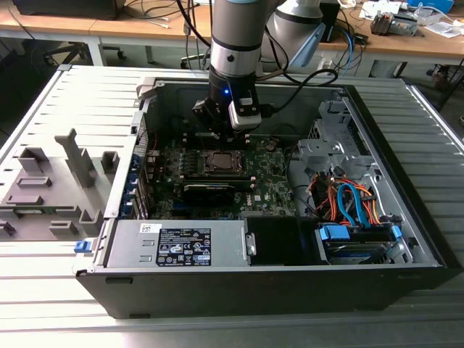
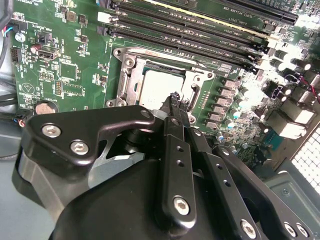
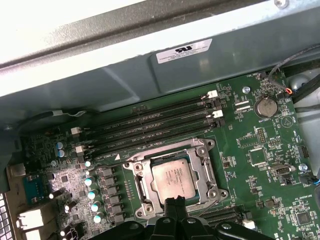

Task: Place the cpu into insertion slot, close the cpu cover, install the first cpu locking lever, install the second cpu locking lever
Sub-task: 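Install the first cpu locking lever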

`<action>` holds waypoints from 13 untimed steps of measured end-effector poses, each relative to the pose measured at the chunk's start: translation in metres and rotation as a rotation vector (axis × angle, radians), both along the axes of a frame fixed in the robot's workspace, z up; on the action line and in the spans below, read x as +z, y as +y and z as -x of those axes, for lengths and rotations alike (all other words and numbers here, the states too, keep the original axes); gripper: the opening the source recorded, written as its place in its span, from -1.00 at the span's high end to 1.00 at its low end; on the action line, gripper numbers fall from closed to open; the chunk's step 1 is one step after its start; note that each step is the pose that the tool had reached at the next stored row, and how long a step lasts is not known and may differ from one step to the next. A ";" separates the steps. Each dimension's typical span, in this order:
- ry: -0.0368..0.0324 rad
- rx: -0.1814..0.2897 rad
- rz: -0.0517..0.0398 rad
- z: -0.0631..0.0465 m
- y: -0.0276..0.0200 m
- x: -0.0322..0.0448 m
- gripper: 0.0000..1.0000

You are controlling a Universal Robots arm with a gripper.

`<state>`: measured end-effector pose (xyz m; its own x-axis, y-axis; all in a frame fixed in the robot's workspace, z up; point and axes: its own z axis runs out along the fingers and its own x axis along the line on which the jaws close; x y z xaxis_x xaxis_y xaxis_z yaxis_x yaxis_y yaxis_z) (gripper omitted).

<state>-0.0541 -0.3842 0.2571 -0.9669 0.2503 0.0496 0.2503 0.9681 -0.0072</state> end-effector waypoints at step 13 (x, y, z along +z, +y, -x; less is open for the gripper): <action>0.0000 0.007 0.0000 0.000 0.0000 0.0000 0.79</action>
<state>-0.0541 -0.3842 0.2570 -0.9686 0.2438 0.0496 0.2438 0.9698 -0.0073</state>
